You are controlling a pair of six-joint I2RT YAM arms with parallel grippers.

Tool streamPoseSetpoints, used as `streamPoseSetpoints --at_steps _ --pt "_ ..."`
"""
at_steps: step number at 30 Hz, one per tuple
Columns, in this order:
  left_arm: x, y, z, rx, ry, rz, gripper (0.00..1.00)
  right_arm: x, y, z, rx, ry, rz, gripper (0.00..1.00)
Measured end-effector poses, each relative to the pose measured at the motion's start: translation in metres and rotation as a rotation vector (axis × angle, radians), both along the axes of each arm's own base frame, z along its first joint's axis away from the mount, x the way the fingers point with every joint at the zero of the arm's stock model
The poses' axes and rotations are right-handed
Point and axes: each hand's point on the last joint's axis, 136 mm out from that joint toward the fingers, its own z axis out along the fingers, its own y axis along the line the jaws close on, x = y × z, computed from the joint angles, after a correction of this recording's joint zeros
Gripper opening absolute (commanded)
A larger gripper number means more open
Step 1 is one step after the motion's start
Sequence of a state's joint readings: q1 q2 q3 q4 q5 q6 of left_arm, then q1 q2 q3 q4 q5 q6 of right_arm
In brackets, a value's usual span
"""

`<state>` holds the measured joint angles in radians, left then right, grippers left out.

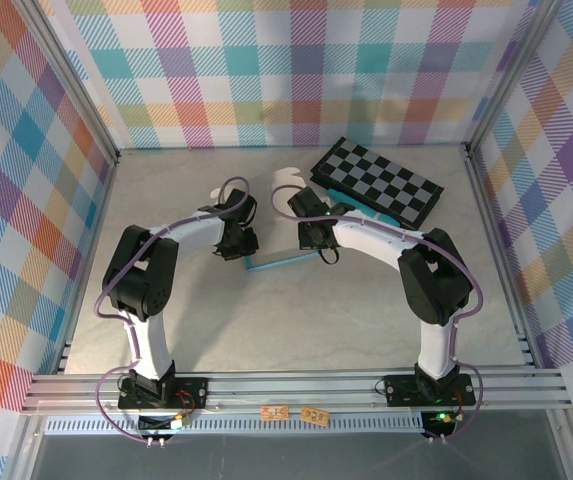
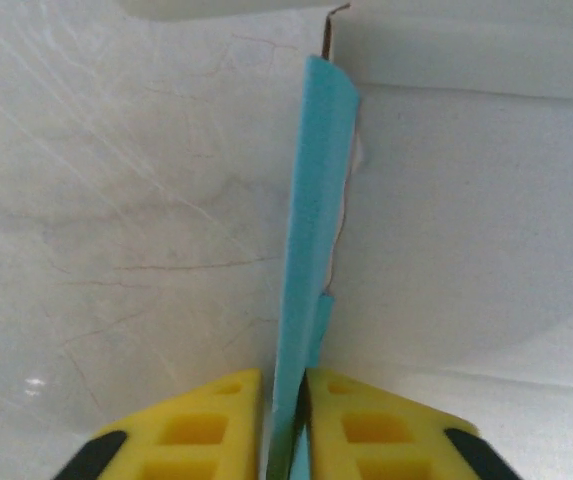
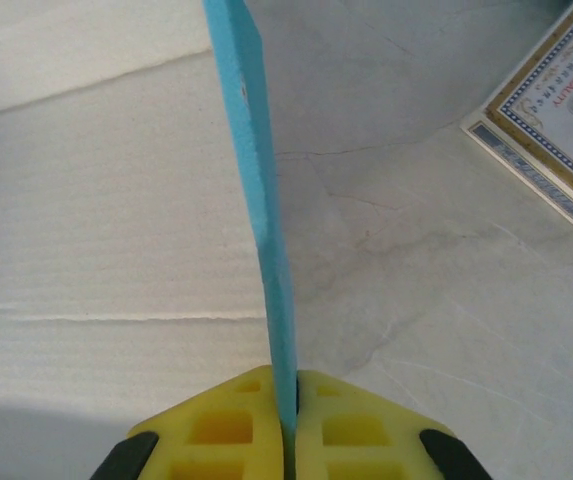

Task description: Fold the paper box

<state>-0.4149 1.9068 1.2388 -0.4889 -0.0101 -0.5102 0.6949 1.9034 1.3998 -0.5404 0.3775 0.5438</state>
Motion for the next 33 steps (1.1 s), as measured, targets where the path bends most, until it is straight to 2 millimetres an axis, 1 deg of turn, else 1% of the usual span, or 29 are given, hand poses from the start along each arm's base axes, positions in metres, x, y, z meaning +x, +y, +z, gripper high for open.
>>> streamPoseSetpoints --at_steps 1,2,8,12,14,15,16,19,21,24,25,27,28,33 --pt "0.001 0.000 0.001 0.015 -0.002 -0.009 0.02 0.001 0.001 0.001 0.006 -0.003 0.001 0.00" --pt "0.000 0.000 0.001 0.031 -0.001 -0.012 0.00 0.001 0.001 0.001 0.008 -0.005 0.000 0.00" --pt "-0.005 0.000 0.001 0.180 0.013 -0.054 0.00 0.000 0.001 -0.002 0.003 0.004 -0.002 0.00" --pt "-0.012 0.003 0.001 0.229 0.029 -0.055 0.00 -0.002 0.002 -0.005 0.006 0.018 0.004 0.00" --pt "-0.012 0.003 0.001 0.227 0.030 -0.051 0.27 -0.002 0.003 -0.005 0.009 0.019 0.006 0.00" --pt "-0.012 0.004 0.001 0.229 0.030 -0.047 0.34 -0.002 0.002 -0.005 0.006 0.018 0.005 0.00" --pt "-0.013 0.006 -0.001 0.233 0.035 -0.038 0.37 -0.001 0.001 -0.005 0.002 0.016 0.002 0.00" --pt "-0.011 0.010 -0.002 0.214 0.038 -0.020 0.30 -0.001 0.001 -0.005 0.002 0.015 0.001 0.00" --pt "-0.009 0.009 -0.002 0.193 0.041 -0.014 0.28 0.000 0.002 -0.005 0.006 0.011 0.002 0.00" --pt "-0.007 0.007 -0.003 0.174 0.041 -0.013 0.20 0.000 0.002 -0.005 0.009 0.010 -0.001 0.00" --pt "-0.005 0.006 -0.004 0.171 0.040 -0.015 0.16 0.000 0.002 -0.004 0.010 0.009 -0.003 0.00" --pt "-0.002 0.004 -0.003 0.167 0.036 -0.016 0.04 0.000 0.002 -0.004 0.013 0.009 -0.009 0.00" --pt "-0.001 0.003 -0.003 0.168 0.036 -0.019 0.00 0.000 0.002 -0.004 0.015 0.008 -0.012 0.00" --pt "0.001 0.002 -0.001 0.216 0.043 -0.034 0.00 0.001 0.002 -0.004 0.017 0.004 -0.019 0.00"
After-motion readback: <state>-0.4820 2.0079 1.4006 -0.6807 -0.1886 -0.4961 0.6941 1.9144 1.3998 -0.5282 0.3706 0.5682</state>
